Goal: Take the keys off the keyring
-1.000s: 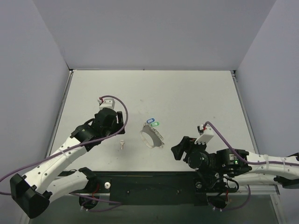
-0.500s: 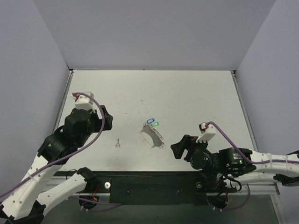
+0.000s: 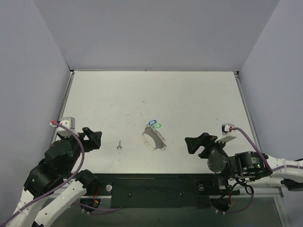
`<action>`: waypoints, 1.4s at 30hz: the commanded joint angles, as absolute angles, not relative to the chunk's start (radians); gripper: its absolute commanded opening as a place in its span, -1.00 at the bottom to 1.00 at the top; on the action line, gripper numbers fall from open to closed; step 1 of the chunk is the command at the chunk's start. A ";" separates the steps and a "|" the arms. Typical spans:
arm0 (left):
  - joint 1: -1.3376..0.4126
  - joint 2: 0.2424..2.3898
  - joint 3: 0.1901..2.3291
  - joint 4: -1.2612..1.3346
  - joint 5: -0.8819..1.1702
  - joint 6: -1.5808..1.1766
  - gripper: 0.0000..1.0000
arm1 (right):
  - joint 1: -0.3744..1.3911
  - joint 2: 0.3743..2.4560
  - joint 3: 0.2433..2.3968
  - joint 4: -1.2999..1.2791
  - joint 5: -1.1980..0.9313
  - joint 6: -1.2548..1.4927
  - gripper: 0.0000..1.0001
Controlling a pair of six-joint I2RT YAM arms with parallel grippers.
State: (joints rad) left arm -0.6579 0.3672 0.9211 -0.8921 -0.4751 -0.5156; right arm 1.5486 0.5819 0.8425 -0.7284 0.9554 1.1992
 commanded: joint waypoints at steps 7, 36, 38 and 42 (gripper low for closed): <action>-0.646 0.232 0.828 -0.761 -0.433 -0.443 0.76 | 1.555 0.505 0.801 -0.747 1.193 1.138 0.66; -0.520 0.259 0.782 -0.724 -0.368 -0.428 0.76 | 1.562 -0.131 0.661 -1.043 1.129 1.172 0.63; -0.520 0.258 0.784 -0.724 -0.368 -0.430 0.76 | 1.562 -0.097 0.664 -1.051 1.131 1.180 0.64; -0.520 0.259 0.784 -0.724 -0.367 -0.431 0.75 | 1.572 -0.058 0.666 -1.040 1.121 1.161 0.63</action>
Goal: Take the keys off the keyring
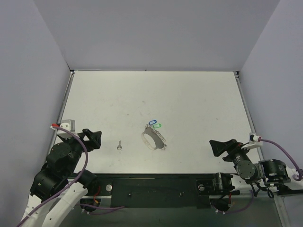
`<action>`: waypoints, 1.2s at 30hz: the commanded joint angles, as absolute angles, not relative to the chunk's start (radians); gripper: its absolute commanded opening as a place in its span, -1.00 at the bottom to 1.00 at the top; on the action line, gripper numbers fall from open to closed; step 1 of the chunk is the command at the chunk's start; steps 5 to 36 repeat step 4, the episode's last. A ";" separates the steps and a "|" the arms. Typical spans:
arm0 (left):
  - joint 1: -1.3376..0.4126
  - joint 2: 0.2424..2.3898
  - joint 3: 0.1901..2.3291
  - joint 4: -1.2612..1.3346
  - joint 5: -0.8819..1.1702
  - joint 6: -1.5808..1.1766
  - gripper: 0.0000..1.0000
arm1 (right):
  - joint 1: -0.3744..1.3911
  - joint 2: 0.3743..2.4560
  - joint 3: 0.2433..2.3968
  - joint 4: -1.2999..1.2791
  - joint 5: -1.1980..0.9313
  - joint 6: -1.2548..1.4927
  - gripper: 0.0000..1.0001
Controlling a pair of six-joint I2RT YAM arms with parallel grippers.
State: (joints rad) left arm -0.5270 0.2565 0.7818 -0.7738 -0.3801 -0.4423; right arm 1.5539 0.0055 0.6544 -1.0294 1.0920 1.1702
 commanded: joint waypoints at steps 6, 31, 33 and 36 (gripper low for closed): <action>-0.520 0.262 0.781 -0.723 -0.368 -0.430 0.75 | 1.580 -0.051 0.663 -1.029 1.111 1.147 0.64; -0.520 0.262 0.781 -0.723 -0.368 -0.430 0.75 | 1.580 -0.051 0.663 -1.029 1.111 1.147 0.64; -0.520 0.262 0.781 -0.723 -0.368 -0.430 0.75 | 1.580 -0.051 0.663 -1.029 1.111 1.147 0.64; -0.520 0.262 0.781 -0.723 -0.368 -0.430 0.75 | 1.580 -0.051 0.663 -1.029 1.111 1.147 0.64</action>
